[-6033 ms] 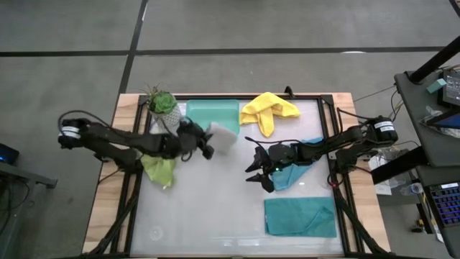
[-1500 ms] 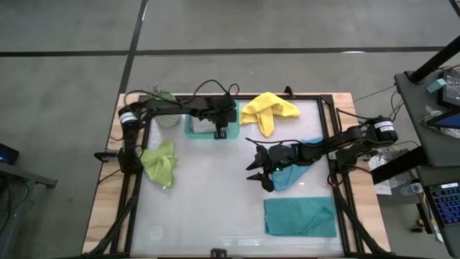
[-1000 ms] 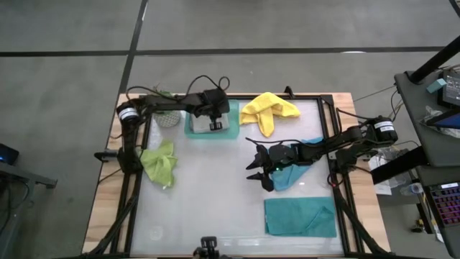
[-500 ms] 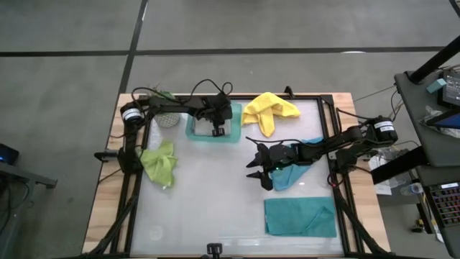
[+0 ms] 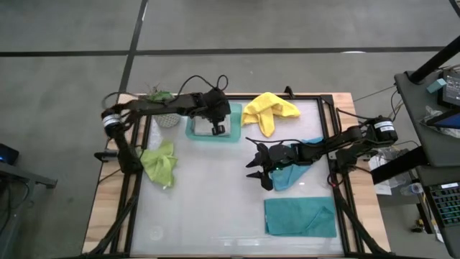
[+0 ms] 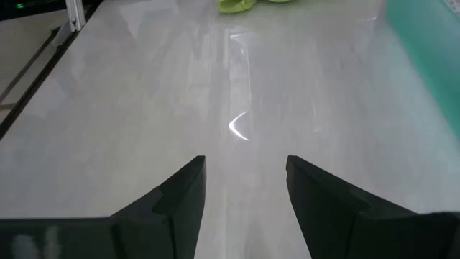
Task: Fold microfiber towels
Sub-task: Fold the green microfiber towel
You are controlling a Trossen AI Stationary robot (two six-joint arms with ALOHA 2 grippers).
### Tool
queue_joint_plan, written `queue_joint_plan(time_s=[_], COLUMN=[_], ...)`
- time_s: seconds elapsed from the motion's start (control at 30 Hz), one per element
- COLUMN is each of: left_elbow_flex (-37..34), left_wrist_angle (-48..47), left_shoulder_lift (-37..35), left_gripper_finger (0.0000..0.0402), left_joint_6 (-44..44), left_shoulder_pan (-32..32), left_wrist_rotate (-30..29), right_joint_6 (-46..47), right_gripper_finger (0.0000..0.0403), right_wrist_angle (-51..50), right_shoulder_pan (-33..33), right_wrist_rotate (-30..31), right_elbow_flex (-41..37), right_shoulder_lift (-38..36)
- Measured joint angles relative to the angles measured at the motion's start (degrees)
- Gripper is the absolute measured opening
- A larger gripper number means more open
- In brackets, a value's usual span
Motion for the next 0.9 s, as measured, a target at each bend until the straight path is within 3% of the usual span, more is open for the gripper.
queue_joint_plan(time_s=[0.3, 0.47, 0.6, 0.9], left_elbow_flex=[-6.9, -15.5, -23.3, -38.4], left_wrist_angle=[-16.0, -23.6, -25.6, -26.3], left_shoulder_lift=[-16.6, -24.8, -30.9, -40.3], left_gripper_finger=[0.0000, 0.0000, 0.0015, 0.0109], left_joint_6=[-34.1, -56.0, -68.6, -81.3], left_shoulder_pan=[-20.1, -29.2, -32.6, -32.4], left_wrist_rotate=[-0.7, -6.1, -6.3, -6.5], right_joint_6=[-0.1, -0.9, -0.6, -0.1], right_gripper_finger=[0.0185, 0.0185, 0.0185, 0.0185], right_wrist_angle=[0.1, 0.2, 0.2, 0.2], right_shoulder_pan=[0.0, 0.0, 0.0, 0.0], right_wrist_rotate=[0.0, 0.0, 0.0, 0.0], right_elbow_flex=[0.2, 1.0, 1.3, 1.3], right_shoulder_lift=[0.0, 0.0, 0.0, 0.0])
